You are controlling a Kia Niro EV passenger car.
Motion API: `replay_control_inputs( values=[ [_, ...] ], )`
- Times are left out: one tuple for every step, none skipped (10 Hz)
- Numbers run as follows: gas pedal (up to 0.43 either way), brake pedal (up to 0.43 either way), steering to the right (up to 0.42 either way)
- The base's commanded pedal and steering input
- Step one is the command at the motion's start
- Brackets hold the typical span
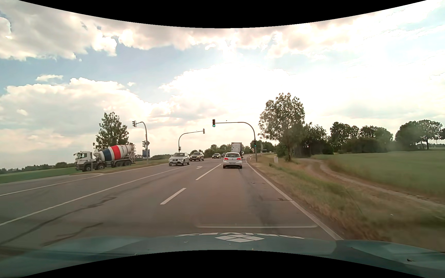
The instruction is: Follow the waypoints while adhering to traffic rules and regulations
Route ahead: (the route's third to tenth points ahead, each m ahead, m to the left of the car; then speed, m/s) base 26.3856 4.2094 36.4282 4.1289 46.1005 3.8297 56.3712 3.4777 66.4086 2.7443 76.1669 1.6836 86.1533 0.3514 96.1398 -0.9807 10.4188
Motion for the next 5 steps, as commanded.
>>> replay_control_inputs(
  values=[
    [0.130, 0.000, 0.003],
    [0.130, 0.000, 0.003],
    [0.130, 0.000, 0.002],
    [0.138, 0.000, 0.003],
    [0.150, 0.000, 0.002]
  ],
)
